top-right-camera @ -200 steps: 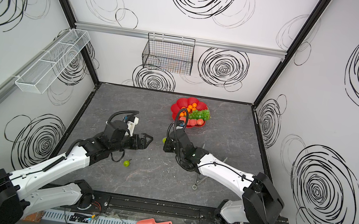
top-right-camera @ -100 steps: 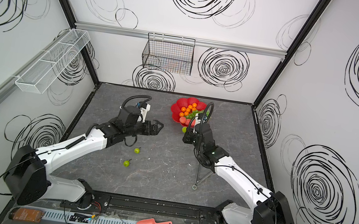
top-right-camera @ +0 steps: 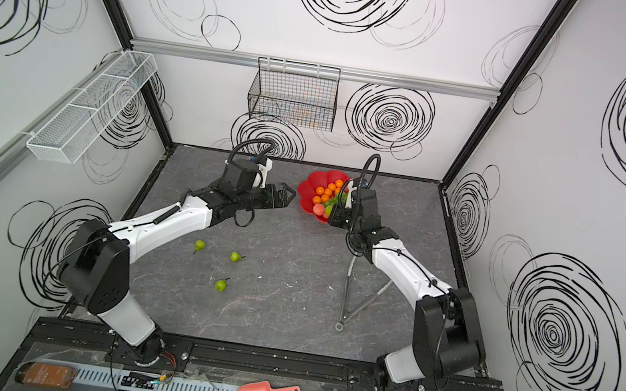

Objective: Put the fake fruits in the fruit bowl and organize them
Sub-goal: 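Lift the green pear with the right gripper and carry it over the bowl, then lower the green pear into the bowl and open the right gripper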

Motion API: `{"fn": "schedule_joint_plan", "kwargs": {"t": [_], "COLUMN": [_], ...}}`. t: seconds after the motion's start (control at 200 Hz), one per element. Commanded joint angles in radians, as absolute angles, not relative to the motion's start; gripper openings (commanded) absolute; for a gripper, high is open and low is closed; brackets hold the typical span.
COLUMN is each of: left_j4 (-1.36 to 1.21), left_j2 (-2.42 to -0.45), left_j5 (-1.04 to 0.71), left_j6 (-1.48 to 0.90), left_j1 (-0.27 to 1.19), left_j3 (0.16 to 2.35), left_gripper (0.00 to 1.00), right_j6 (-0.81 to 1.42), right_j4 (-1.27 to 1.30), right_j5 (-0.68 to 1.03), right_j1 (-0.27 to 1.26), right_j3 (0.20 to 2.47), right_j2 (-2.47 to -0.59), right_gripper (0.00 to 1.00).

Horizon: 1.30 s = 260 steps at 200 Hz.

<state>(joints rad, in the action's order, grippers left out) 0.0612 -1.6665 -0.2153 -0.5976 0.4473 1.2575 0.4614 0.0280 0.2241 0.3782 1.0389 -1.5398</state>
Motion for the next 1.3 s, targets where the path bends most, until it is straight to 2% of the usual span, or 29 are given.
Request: {"fn": "schedule_joint_plan", "kwargs": {"t": [0.0, 0.385, 0.69, 1.051, 1.296], "left_j4": [0.001, -0.156, -0.149, -0.134, -0.085], "left_j2": [-1.707, -1.782, -1.799, -1.804, -1.806], "left_j5": [-0.255, -0.417, -0.434, -0.432, -0.404], "left_j6": [-0.586, -0.679, -0.687, -0.672, -0.633], "left_j1": [0.433, 0.347, 0.338, 0.343, 0.359], "left_j3": [1.287, 1.23, 1.24, 1.249, 1.273], "left_gripper": [0.96, 0.96, 0.96, 0.96, 0.96], "right_j6": [0.446, 0.44, 0.416, 0.408, 0.399], "right_j4": [0.045, -0.072, -0.231, -0.308, -0.324], "right_j5": [0.27, 0.328, 0.32, 0.328, 0.311], "right_j1": [0.368, 0.362, 0.365, 0.369, 0.367], "right_j3": [1.121, 1.459, 1.691, 1.797, 1.805], "right_j2": [-1.609, -1.949, -2.152, -2.248, -2.239], "right_gripper": [0.0, 0.0, 0.0, 0.0, 0.14]}}
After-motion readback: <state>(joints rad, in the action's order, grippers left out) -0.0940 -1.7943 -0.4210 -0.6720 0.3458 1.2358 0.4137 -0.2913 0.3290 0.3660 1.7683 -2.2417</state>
